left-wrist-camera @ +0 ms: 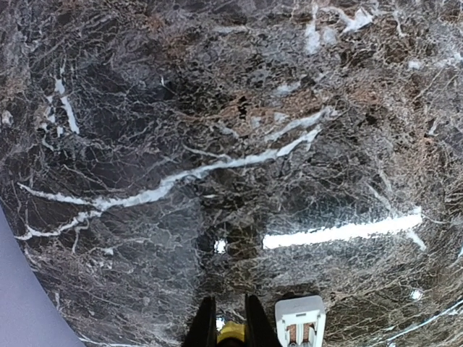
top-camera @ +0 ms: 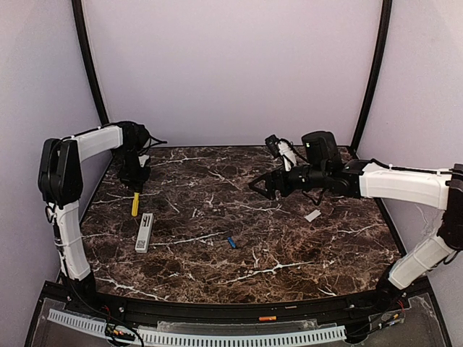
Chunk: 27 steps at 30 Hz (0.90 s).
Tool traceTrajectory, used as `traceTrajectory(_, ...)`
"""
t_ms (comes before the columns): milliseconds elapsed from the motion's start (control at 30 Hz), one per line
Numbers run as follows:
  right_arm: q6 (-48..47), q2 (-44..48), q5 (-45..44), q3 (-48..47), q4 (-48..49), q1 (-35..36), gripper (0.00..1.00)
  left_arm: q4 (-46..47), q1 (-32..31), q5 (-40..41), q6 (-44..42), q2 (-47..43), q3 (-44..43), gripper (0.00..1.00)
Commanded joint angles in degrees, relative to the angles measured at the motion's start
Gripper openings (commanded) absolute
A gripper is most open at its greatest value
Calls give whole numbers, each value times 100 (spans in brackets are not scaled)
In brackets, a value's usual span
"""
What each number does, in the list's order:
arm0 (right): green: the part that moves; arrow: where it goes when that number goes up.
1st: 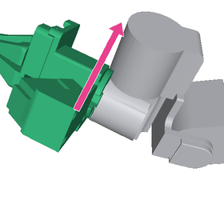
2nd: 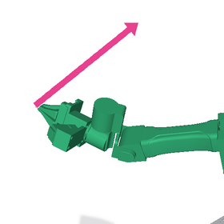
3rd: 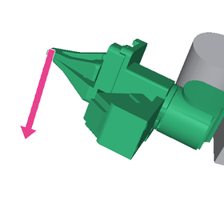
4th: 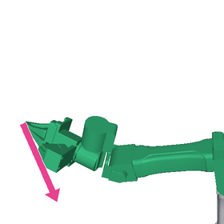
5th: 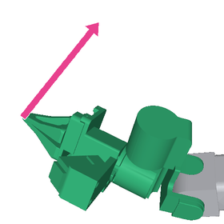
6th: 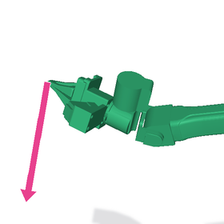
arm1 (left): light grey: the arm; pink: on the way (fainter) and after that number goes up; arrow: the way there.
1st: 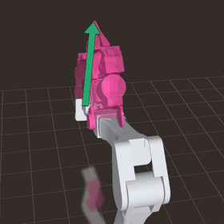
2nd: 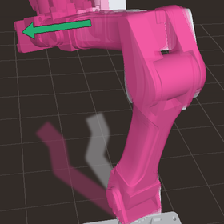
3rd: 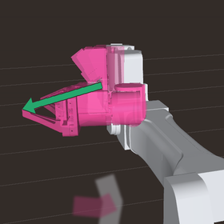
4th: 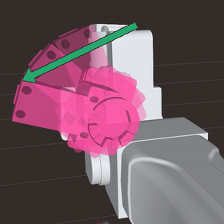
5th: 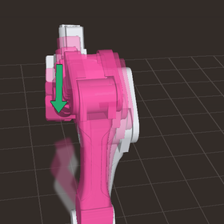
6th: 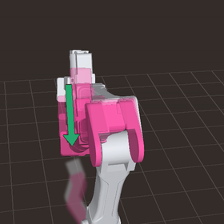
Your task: Unload the batteries from the remote control
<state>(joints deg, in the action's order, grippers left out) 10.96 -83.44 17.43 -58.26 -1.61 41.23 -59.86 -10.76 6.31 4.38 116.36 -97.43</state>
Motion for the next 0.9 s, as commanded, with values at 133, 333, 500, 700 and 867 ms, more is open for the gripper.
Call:
traceTrajectory(133,-68,21,109,172,29,-28,91,219,135,-208,26,232,284,0)
traceTrajectory(333,-41,50,128,202,21,-34,91,554,135,-116,171,380,443,6)
traceTrajectory(500,-39,82,109,214,12,-28,91,754,137,-88,259,456,521,10)
traceTrajectory(700,-41,32,111,171,-36,-28,91,1027,136,-54,376,437,743,15)
traceTrajectory(867,-49,-27,111,61,-77,-30,91,1231,136,-93,416,355,939,22)
